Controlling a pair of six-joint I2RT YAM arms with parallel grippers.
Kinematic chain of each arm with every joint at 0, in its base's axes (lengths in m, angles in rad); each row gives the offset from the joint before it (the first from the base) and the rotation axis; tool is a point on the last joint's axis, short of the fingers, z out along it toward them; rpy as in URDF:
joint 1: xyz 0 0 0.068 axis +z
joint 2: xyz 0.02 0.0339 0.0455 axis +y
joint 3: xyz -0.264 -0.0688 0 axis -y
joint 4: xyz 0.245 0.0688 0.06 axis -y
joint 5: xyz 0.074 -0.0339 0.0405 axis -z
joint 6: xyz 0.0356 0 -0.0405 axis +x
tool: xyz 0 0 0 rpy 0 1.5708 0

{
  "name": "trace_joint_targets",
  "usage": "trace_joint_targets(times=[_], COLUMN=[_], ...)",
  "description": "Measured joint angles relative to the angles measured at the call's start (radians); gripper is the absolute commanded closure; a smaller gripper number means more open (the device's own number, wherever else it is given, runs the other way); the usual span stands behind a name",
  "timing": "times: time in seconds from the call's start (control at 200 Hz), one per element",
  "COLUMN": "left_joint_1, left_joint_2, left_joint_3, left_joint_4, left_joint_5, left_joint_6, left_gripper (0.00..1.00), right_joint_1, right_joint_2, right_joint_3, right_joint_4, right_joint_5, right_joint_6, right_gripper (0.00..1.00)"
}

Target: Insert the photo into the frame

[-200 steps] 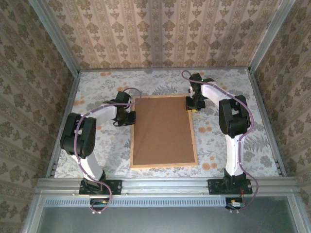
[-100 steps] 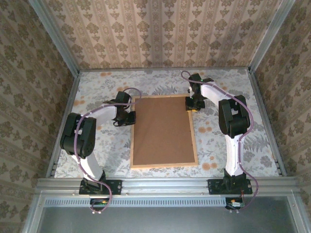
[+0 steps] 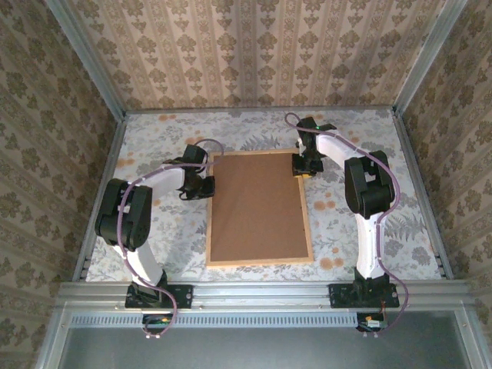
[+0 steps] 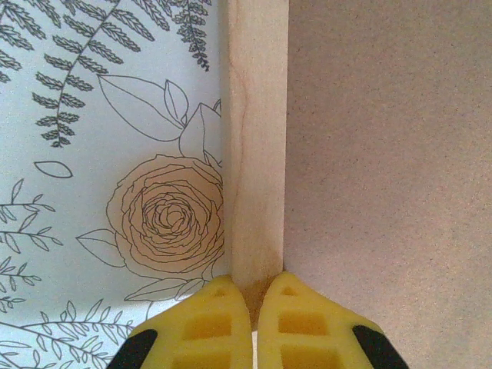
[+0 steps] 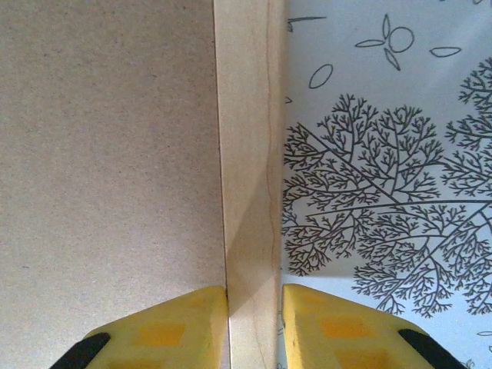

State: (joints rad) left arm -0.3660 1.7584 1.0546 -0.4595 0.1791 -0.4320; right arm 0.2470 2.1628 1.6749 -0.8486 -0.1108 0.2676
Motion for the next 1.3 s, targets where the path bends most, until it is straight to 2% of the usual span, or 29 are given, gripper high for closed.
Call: trace_joint_targets(times=[0.57, 0.95, 1.3], left_joint_1=[0.000, 0.001, 0.001], left_joint_2=[0.000, 0.000, 0.000], left_joint_3=[0.000, 0.000, 0.000], left_joint_4=[0.000, 0.000, 0.000], left_joint_5=[0.000, 0.002, 0.003], left_joint_6=[0.000, 0.000, 0.000], left_gripper=[1.00, 1.00, 1.00], right_joint_1=[0.068, 0.096, 0.117], right_joint_2=[0.038, 0.079, 0.111], right_joint_3=[0.074, 0.138, 0.181], right_joint_4=[-0.075, -0.132, -0.171], right_joint_5=[0.172, 0.239, 0.280], right_joint_6=[0.011, -0.032, -0.034], right_gripper=[0.77, 0.70, 0.70])
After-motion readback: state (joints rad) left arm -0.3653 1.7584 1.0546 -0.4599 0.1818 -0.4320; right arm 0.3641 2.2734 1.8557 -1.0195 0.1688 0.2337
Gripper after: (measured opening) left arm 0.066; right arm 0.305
